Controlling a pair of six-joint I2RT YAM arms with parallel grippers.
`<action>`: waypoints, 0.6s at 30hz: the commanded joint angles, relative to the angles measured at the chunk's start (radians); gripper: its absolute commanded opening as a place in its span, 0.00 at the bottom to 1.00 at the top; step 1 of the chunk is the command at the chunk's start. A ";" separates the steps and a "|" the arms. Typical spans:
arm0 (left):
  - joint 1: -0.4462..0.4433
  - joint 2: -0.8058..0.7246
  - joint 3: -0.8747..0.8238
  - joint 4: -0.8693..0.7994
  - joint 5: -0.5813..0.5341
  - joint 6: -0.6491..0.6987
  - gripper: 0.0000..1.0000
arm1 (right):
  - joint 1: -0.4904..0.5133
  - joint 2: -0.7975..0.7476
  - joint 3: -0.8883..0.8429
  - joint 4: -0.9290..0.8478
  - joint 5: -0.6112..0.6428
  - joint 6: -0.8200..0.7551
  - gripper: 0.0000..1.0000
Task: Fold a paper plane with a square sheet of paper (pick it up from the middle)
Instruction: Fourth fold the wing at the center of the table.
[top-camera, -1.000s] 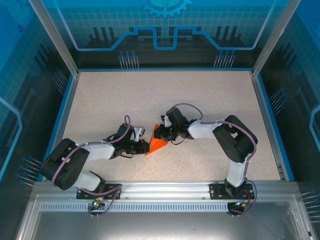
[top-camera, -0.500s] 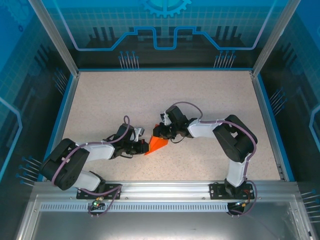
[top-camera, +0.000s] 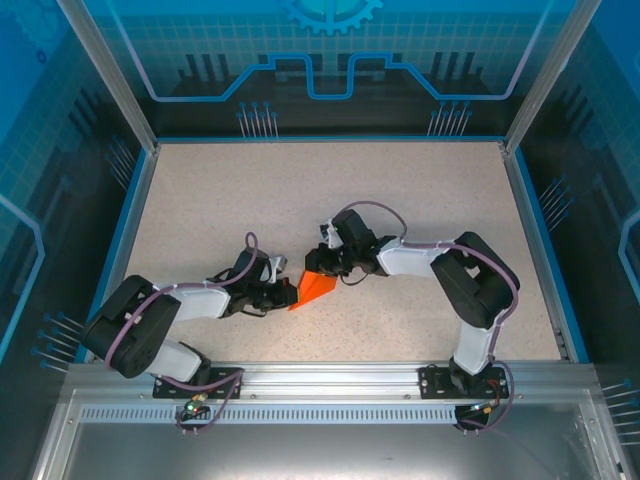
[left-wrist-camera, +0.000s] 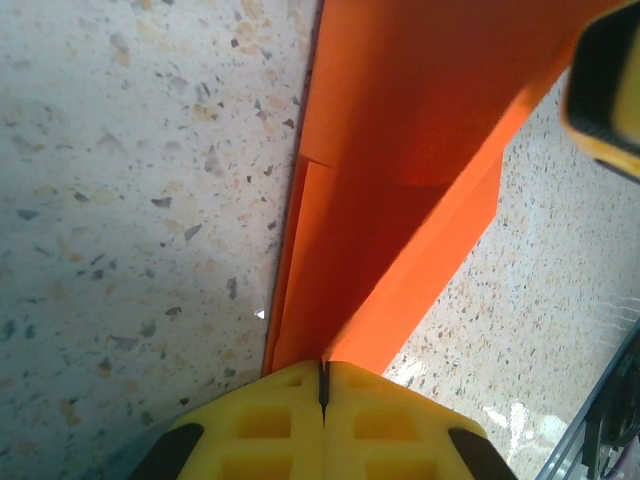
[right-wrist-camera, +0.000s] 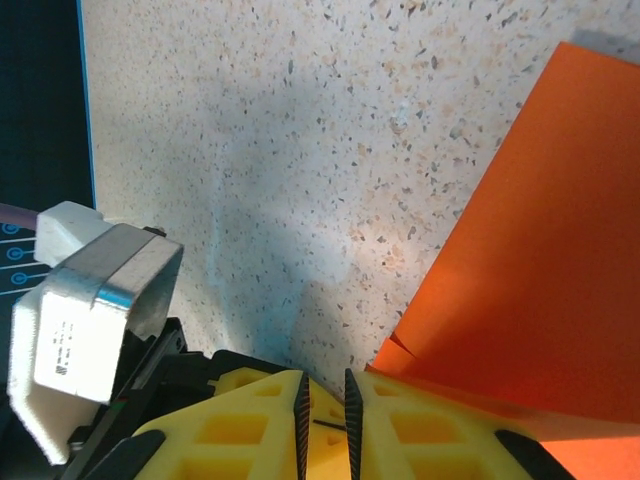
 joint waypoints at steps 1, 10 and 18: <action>0.009 0.010 0.021 -0.049 0.007 -0.008 0.00 | 0.001 0.036 -0.010 0.018 -0.005 0.015 0.19; 0.010 0.035 0.023 -0.050 0.008 -0.002 0.00 | -0.027 0.078 0.017 0.007 0.001 -0.014 0.19; 0.024 0.068 0.032 -0.060 0.015 -0.034 0.00 | -0.040 0.113 0.026 0.024 -0.028 -0.018 0.19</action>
